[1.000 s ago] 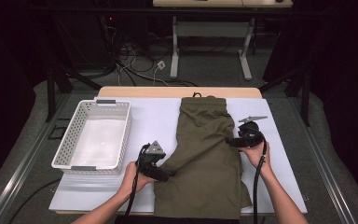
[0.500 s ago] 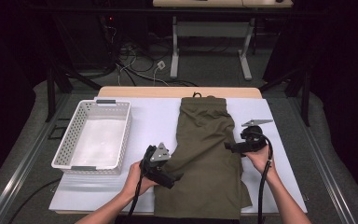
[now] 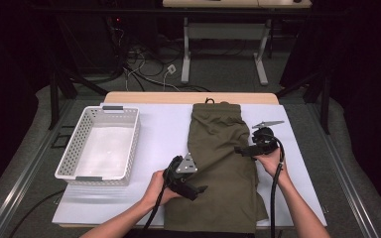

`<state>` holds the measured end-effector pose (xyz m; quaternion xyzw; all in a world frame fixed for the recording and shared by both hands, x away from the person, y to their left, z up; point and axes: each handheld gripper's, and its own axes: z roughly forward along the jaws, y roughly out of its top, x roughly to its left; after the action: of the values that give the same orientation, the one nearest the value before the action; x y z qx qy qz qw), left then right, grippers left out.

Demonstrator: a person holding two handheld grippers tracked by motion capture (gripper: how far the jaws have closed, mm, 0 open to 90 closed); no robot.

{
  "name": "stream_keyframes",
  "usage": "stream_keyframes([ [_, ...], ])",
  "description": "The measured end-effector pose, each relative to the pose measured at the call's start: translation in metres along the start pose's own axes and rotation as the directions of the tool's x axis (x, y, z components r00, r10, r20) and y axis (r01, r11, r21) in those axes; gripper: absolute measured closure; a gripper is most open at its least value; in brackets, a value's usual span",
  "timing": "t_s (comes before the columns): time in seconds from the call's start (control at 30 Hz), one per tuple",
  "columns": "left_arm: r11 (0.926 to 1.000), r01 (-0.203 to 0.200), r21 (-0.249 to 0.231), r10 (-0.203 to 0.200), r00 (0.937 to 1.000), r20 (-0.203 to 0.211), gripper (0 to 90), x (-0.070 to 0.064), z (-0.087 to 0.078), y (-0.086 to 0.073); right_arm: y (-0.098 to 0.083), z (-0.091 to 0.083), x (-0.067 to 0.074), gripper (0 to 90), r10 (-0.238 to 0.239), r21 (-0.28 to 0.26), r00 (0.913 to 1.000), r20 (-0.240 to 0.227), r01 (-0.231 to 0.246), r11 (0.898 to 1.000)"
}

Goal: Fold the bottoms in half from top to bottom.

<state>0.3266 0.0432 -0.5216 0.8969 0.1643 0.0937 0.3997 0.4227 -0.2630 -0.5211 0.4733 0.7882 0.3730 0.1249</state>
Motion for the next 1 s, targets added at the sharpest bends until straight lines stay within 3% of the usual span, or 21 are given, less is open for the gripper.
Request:
stream_keyframes([
  [0.17, 0.9999, -0.003, 0.012, 0.003, 1.0000, -0.002, 25.4, 0.004, 0.006, -0.001, 0.008, 0.007, -0.004, 5.5, 0.002, -0.002, 0.9999, 0.012, -0.002, 1.000],
  [0.33, 0.9985, 0.005, 0.055, -0.004, 0.9998, -0.019, 41.5, 0.011, 0.012, -0.003, 0.018, 0.016, -0.010, 6.9, 0.019, -0.003, 0.9993, 0.033, -0.019, 1.000],
  [0.5, 0.9952, 0.043, 0.087, -0.041, 0.9988, -0.029, 60.3, 0.020, 0.023, -0.009, 0.019, 0.032, -0.017, 14.2, 0.035, 0.040, 0.9973, 0.065, -0.038, 0.999],
  [0.67, 0.9927, 0.081, 0.090, -0.079, 0.9967, -0.018, 72.1, 0.027, 0.030, -0.015, 0.014, 0.045, -0.020, 17.0, 0.061, 0.086, 0.9922, 0.109, -0.070, 0.994],
  [0.77, 0.9915, 0.102, 0.080, -0.101, 0.9947, -0.019, 77.5, 0.029, 0.032, -0.017, 0.012, 0.050, -0.017, 21.8, 0.050, 0.108, 0.9905, 0.128, -0.064, 0.992],
  [1.0, 0.9904, 0.119, 0.071, -0.117, 0.9927, -0.030, 85.0, 0.030, 0.034, -0.020, 0.010, 0.048, -0.014, 44.5, 0.011, 0.109, 0.9813, 0.192, -0.033, 0.993],
])
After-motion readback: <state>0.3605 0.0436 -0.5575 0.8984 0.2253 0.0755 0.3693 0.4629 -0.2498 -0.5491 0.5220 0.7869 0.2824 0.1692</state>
